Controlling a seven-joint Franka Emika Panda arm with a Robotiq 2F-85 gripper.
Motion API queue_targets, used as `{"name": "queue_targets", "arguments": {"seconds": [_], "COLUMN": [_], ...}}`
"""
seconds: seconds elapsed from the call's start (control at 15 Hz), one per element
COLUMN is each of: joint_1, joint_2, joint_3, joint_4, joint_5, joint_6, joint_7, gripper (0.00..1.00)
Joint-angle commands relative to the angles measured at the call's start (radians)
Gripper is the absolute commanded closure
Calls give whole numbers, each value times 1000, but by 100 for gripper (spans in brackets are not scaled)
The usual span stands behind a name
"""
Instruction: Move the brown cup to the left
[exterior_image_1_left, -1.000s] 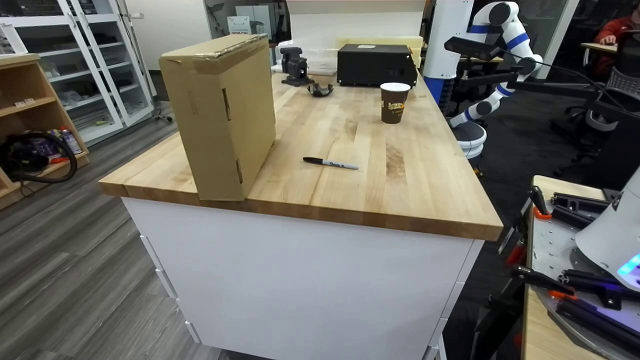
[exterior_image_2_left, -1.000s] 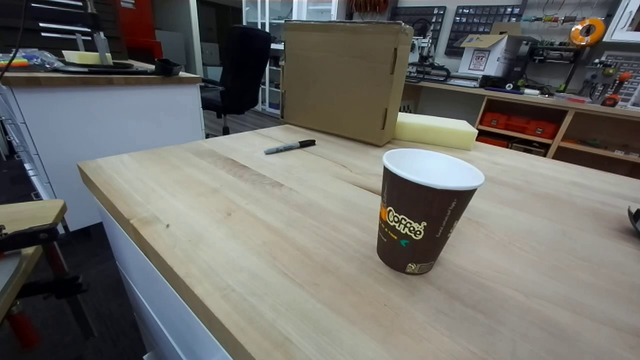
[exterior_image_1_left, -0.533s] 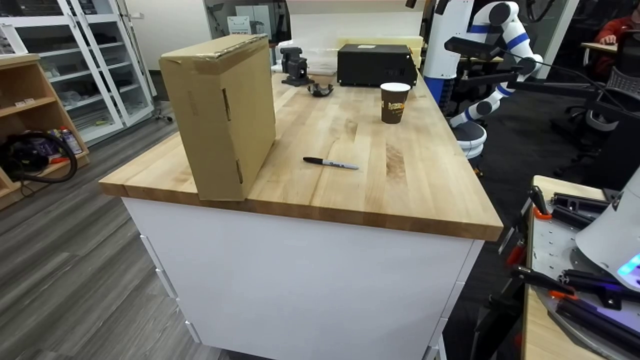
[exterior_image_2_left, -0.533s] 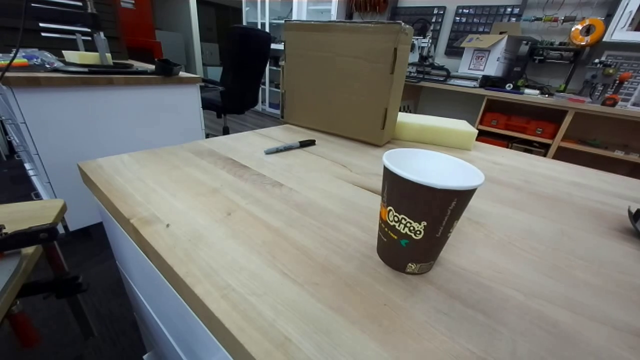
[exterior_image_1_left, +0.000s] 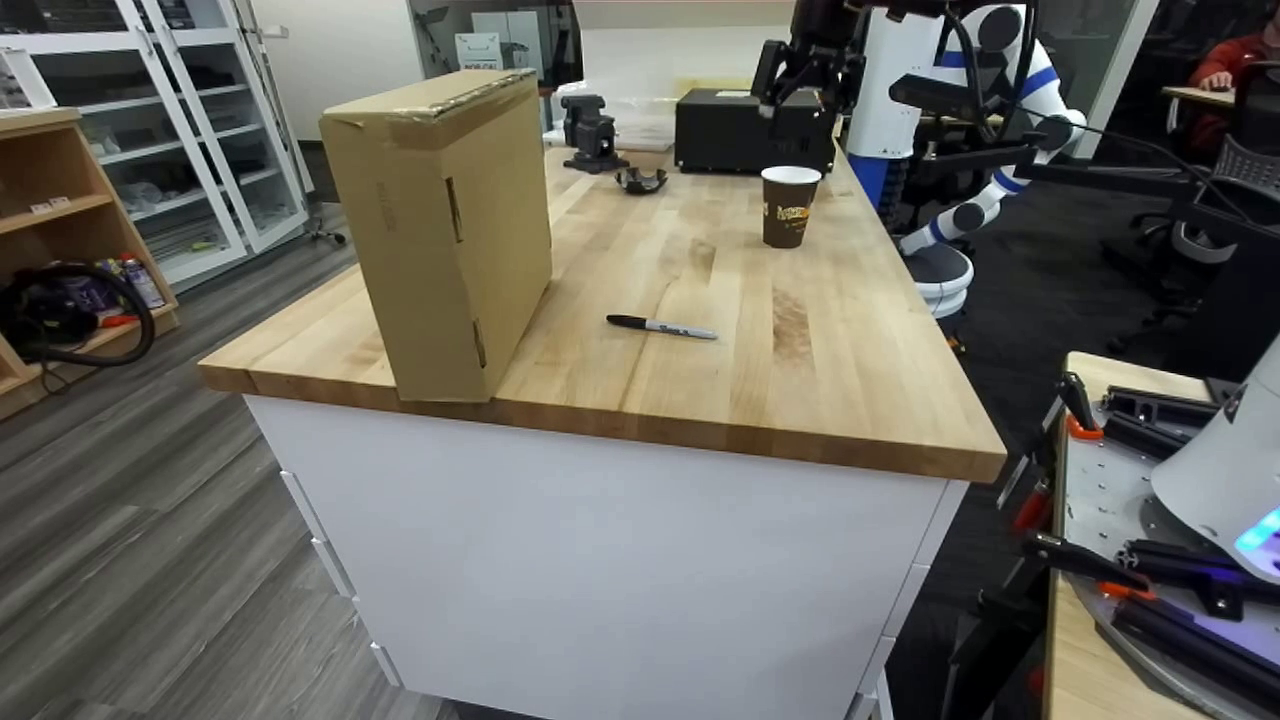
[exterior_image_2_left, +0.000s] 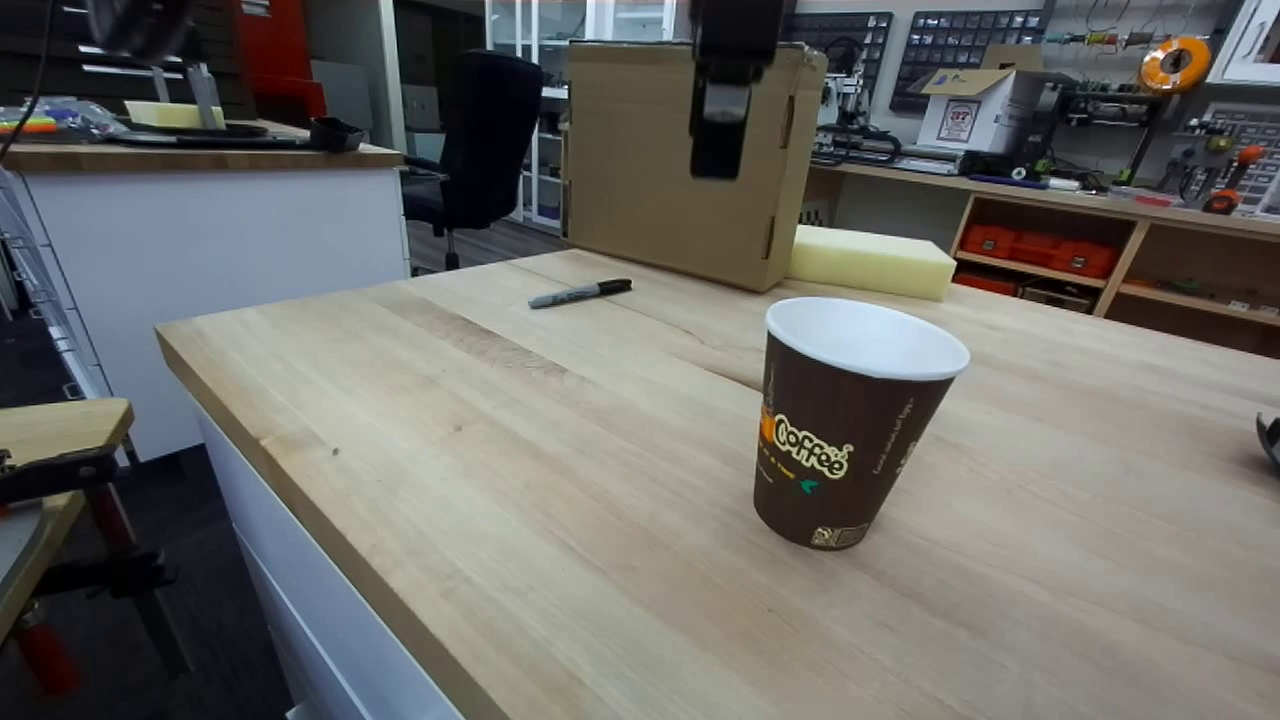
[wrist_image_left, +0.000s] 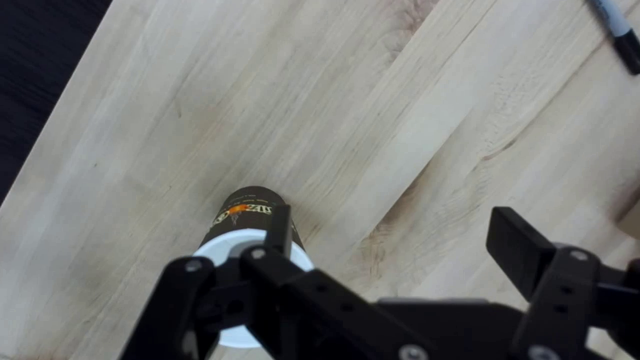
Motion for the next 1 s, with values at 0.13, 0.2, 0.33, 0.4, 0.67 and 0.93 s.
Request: {"name": "queue_targets", "arguments": {"seconds": [0.13,0.2,0.33,0.4,0.67,0.93], "joint_1": [4,11,22,28,33,22], "joint_2": [114,118,131,134,138,144], "joint_3": [-2,-1,-3,-5,-3,-2], "joint_4": [4,-8,-12,-14,-20,-36], "joint_5": [-58,-109,-213,-261,-304,-212], "joint_6": [166,214,256,262,278,269], "joint_7": [32,35,52,67,95,80], "gripper": [0,0,0,0,0,26]}}
